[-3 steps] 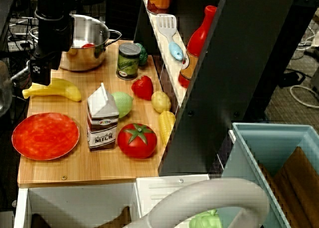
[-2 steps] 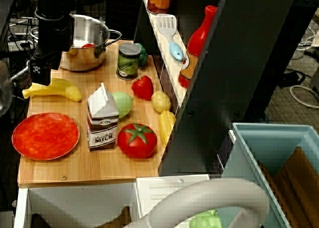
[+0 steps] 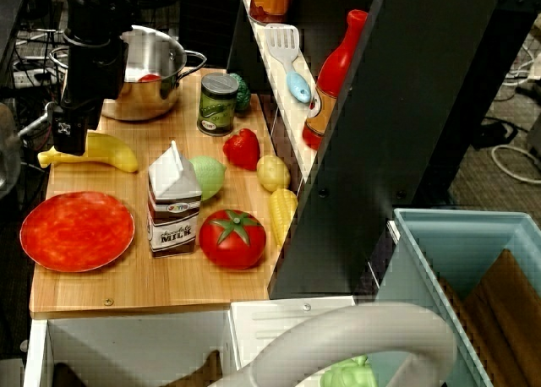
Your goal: Put banana on plate
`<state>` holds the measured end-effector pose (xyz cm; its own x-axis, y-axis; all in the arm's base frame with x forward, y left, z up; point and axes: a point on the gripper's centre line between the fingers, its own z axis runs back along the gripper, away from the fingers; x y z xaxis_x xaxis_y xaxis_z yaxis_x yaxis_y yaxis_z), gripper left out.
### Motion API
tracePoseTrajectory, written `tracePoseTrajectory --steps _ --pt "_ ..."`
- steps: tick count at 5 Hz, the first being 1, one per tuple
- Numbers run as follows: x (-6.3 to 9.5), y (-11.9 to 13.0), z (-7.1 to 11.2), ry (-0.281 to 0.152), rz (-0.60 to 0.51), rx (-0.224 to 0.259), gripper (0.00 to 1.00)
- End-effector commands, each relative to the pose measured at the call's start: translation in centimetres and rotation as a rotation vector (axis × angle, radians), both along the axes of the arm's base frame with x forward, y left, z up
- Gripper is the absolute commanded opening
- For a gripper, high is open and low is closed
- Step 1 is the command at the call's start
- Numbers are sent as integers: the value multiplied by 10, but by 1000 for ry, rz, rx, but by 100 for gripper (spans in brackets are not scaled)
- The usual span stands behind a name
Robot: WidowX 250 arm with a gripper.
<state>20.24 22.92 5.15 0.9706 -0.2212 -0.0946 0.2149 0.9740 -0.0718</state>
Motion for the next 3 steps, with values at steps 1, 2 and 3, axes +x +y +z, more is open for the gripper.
tracePoseTrajectory --steps 1,2,3 --pt "10 10 10 -15 25 39 100" --pt "12 13 11 -13 34 43 100" --pt "12 16 7 -11 45 47 100"
